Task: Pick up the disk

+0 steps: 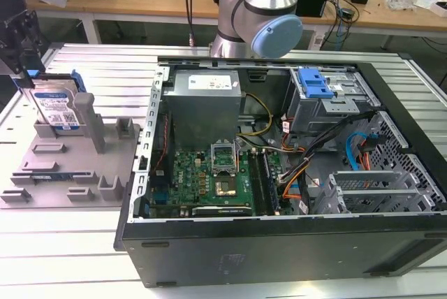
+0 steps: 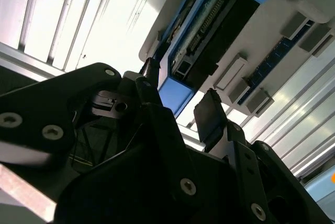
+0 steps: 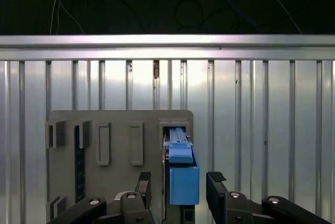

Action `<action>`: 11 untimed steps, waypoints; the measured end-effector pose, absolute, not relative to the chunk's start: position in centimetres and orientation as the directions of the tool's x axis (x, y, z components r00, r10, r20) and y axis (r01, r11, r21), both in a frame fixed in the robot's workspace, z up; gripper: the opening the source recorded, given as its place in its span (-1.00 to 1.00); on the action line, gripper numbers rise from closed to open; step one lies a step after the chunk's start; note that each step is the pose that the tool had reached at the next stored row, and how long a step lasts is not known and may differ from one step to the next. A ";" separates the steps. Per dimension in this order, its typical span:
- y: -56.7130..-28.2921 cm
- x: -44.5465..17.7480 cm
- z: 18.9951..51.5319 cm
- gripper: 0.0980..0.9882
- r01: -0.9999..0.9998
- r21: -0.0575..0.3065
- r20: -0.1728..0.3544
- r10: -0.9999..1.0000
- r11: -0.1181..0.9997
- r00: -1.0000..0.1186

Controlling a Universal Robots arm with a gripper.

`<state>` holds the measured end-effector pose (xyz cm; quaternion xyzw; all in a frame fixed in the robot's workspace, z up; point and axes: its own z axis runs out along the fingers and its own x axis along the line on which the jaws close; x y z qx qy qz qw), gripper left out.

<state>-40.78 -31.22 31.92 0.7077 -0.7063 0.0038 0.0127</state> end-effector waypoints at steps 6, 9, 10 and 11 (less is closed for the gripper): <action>-31.2 -40.9 31.5 0.00 -1.000 0.013 0.024 -1.000 -0.002 0.002; -31.2 -41.0 31.2 0.00 -1.000 0.013 0.025 -1.000 -0.002 0.002; -31.2 -41.0 31.2 0.00 -1.000 0.013 0.025 -1.000 -0.002 0.002; -31.2 -41.0 31.1 0.00 -1.000 0.013 0.025 -1.000 -0.002 0.002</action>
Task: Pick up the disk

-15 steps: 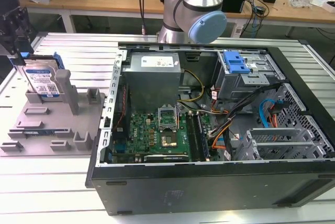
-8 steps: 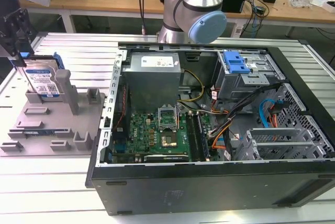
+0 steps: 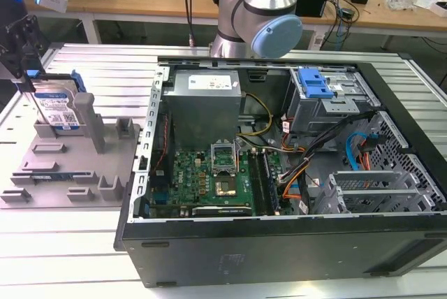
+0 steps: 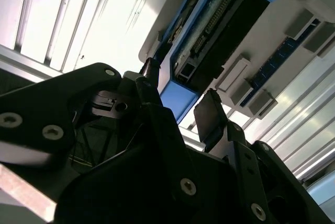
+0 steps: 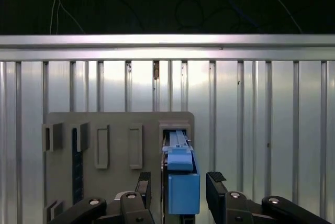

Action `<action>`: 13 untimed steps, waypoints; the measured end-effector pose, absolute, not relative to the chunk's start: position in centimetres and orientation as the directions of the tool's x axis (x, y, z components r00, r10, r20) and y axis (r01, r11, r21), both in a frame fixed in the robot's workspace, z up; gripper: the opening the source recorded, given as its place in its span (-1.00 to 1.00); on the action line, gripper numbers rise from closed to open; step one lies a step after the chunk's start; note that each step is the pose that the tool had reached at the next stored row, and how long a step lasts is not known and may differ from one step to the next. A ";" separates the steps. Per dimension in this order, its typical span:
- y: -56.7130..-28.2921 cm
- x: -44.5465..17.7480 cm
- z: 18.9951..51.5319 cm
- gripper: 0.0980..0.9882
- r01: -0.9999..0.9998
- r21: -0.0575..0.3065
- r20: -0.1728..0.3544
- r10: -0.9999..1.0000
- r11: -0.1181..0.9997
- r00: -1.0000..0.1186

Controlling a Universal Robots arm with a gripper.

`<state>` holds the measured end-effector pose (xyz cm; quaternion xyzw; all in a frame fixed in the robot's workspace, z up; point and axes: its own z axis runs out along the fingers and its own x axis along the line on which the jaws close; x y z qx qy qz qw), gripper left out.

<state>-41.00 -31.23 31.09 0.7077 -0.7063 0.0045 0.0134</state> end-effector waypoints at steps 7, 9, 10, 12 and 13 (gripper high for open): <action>-31.2 -41.0 30.8 0.00 -1.000 0.013 0.026 -1.000 -0.002 0.002; -31.1 -41.0 30.8 0.00 -1.000 0.013 0.026 -1.000 -0.002 0.002; -31.1 -41.0 30.8 -0.04 -1.000 0.013 0.026 -1.000 -0.002 0.002; -31.1 -41.0 30.8 -0.20 -1.000 0.013 0.026 -1.000 -0.002 0.002; -31.1 -41.0 30.8 -0.20 -1.000 0.013 0.026 -1.000 -0.002 0.002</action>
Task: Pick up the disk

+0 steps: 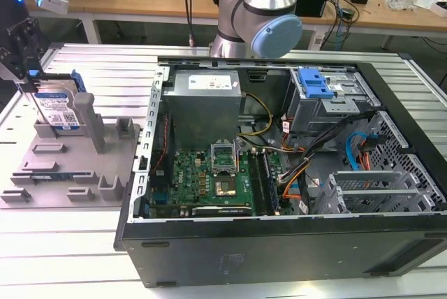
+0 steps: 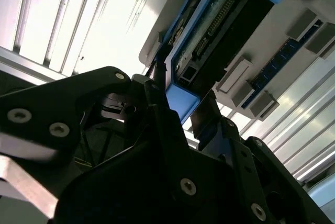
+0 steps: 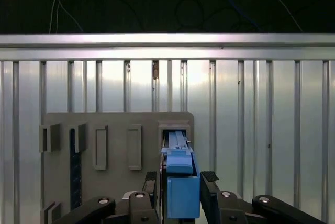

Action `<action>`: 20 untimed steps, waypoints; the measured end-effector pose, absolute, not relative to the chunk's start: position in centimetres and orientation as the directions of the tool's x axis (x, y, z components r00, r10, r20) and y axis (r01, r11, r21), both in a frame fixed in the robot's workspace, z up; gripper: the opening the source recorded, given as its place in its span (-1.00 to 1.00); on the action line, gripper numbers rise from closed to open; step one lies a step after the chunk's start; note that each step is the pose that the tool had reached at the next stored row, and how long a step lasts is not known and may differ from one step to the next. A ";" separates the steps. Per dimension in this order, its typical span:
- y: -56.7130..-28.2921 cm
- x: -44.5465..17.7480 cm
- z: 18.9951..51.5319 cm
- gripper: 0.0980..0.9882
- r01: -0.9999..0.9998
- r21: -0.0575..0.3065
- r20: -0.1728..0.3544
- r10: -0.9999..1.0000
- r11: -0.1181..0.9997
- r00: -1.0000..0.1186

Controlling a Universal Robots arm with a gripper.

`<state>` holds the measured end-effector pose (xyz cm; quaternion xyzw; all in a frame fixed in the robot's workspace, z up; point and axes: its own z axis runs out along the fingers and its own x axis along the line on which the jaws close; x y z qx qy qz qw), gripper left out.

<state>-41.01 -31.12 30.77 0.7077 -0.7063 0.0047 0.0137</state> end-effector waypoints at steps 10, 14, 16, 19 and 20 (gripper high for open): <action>-31.1 -41.0 30.4 -0.20 -1.000 0.013 0.026 -1.000 -0.002 0.002; -31.1 -41.0 30.2 -0.20 -1.000 0.013 0.026 -1.000 -0.002 0.002; -31.1 -41.0 30.1 -0.20 -1.000 0.013 0.026 -1.000 -0.002 0.002; -31.1 -41.0 30.1 -0.20 -1.000 0.013 0.026 -1.000 -0.002 0.002; -31.1 -41.0 30.1 -0.20 -1.000 0.013 0.026 -1.000 -0.002 0.002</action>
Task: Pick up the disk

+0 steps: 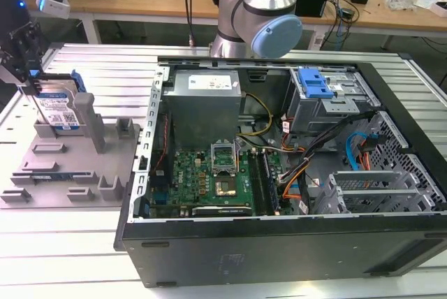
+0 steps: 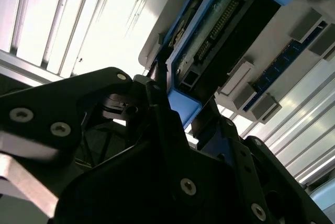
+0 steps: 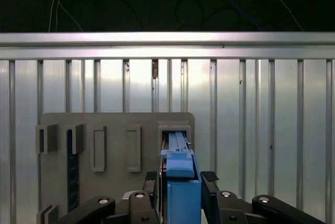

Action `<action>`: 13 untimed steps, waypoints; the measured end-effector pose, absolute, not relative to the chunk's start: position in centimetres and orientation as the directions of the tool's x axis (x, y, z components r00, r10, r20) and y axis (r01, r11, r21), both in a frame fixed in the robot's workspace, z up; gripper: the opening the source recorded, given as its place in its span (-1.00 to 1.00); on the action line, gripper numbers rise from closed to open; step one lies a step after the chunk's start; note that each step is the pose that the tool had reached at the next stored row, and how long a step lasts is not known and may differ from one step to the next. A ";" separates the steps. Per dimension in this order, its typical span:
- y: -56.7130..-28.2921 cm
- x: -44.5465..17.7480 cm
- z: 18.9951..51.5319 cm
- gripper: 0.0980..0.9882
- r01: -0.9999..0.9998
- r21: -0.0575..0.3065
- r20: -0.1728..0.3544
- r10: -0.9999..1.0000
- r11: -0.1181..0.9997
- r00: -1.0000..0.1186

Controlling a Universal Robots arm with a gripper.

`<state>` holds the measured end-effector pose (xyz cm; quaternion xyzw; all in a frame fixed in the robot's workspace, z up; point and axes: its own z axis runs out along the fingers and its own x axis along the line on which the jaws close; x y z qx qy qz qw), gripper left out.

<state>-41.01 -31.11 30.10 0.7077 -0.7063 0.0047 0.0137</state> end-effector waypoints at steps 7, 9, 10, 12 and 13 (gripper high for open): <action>-31.1 -41.0 30.1 -0.39 -1.000 0.013 0.026 -1.000 -0.002 0.002; -31.1 -41.0 30.1 -0.39 -1.000 0.013 0.026 -1.000 -0.002 0.002; -31.1 -41.0 30.1 -0.39 -1.000 0.013 0.026 -1.000 -0.002 0.002; -31.1 -41.0 30.1 -0.39 -1.000 0.013 0.026 -1.000 -0.002 0.002; -31.1 -41.0 30.1 -0.39 -1.000 0.013 0.026 -1.000 -0.002 0.002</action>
